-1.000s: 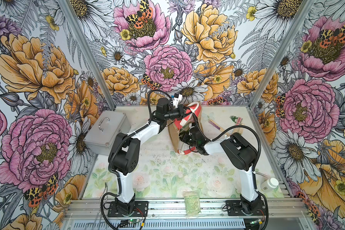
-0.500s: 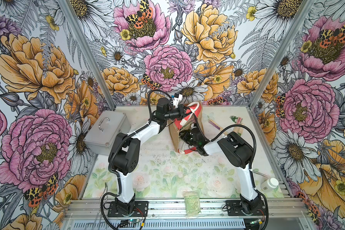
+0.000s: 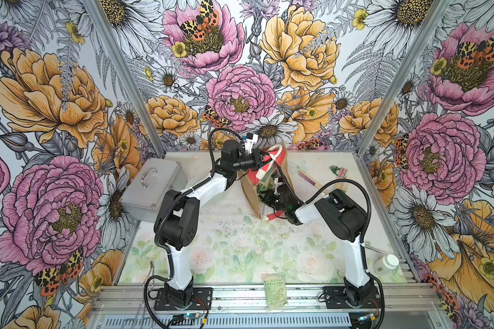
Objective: Take out the folding fans from the tote bags
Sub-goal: Pick up the folding fan from the canvas bag.
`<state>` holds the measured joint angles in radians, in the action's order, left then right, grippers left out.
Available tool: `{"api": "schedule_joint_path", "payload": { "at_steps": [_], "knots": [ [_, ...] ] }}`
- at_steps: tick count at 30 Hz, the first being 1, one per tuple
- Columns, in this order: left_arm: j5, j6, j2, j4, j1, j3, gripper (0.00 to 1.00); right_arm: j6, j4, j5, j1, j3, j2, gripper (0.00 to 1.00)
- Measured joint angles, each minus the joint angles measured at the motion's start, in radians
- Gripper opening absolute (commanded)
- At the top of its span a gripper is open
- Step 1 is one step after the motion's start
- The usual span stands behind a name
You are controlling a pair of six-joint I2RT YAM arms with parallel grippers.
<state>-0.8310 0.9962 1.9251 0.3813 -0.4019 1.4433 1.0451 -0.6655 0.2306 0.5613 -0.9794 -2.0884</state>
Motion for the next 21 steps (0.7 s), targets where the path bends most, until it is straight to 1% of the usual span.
{"api": "schedule_joint_path", "payload": {
  "at_steps": [6,13,18,21],
  "knots": [
    [0.003,0.0,-0.01,0.031,0.039,-0.012,0.0,-0.118,0.245,0.087,-0.002,0.003,0.144,0.09],
    [0.003,0.0,-0.013,0.042,0.037,-0.012,0.0,-0.19,0.55,0.161,-0.006,-0.026,0.256,0.08],
    [0.003,-0.002,-0.012,0.04,0.031,-0.012,0.0,-0.217,0.641,0.182,-0.006,-0.026,0.296,0.06],
    [0.003,-0.006,-0.012,0.04,0.021,-0.012,0.0,-0.211,0.606,0.183,-0.006,0.013,0.323,0.05]
  ]
}}
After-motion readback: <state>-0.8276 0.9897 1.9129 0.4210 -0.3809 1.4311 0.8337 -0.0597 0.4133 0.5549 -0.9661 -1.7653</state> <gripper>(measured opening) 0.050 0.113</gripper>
